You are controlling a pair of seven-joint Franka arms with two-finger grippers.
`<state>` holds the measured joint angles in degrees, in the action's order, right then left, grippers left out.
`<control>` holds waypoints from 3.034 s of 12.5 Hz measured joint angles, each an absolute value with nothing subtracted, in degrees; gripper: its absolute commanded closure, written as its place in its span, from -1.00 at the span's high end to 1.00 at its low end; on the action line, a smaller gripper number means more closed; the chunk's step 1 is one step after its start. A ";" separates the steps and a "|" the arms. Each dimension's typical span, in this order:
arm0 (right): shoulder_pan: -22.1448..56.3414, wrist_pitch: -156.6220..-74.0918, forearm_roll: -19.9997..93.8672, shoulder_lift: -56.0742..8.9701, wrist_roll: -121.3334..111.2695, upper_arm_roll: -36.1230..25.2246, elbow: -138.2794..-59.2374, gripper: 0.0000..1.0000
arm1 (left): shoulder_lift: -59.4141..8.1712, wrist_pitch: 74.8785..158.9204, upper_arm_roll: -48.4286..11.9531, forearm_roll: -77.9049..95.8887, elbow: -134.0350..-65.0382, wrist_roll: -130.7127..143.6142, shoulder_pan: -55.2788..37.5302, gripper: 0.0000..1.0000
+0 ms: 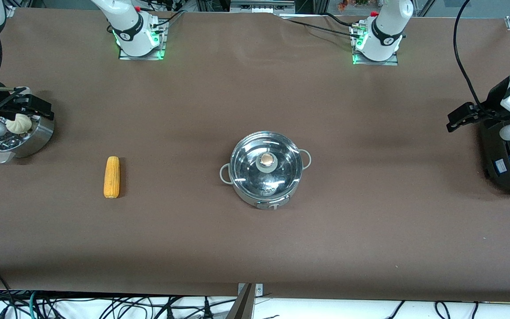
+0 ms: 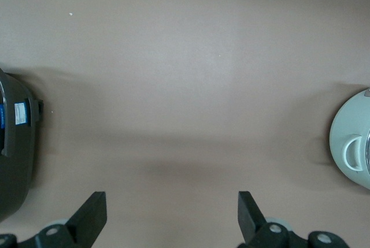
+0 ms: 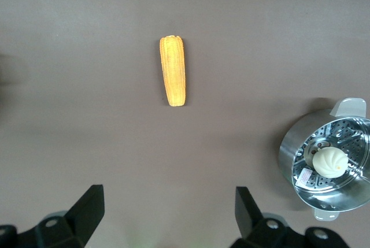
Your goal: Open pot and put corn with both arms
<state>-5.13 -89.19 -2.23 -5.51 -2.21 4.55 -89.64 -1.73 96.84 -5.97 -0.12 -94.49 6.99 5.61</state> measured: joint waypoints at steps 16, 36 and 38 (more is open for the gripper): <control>-5.01 -90.50 -2.23 -5.65 -2.21 4.73 -89.59 1.00 | -1.70 96.84 -5.98 -0.12 -94.49 6.99 5.60 1.00; -4.75 -91.33 -2.23 -5.81 -2.21 4.76 -89.59 1.00 | -1.70 96.84 -6.00 -0.12 -94.49 6.99 5.56 1.00; -4.71 -91.51 -2.23 -5.82 -2.21 4.76 -89.59 1.00 | -1.70 96.84 -6.05 -0.12 -94.49 6.99 5.55 1.00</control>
<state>-4.71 -91.51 -2.23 -5.82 -2.21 4.76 -89.59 -1.70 96.84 -6.05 -0.12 -94.49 6.99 5.55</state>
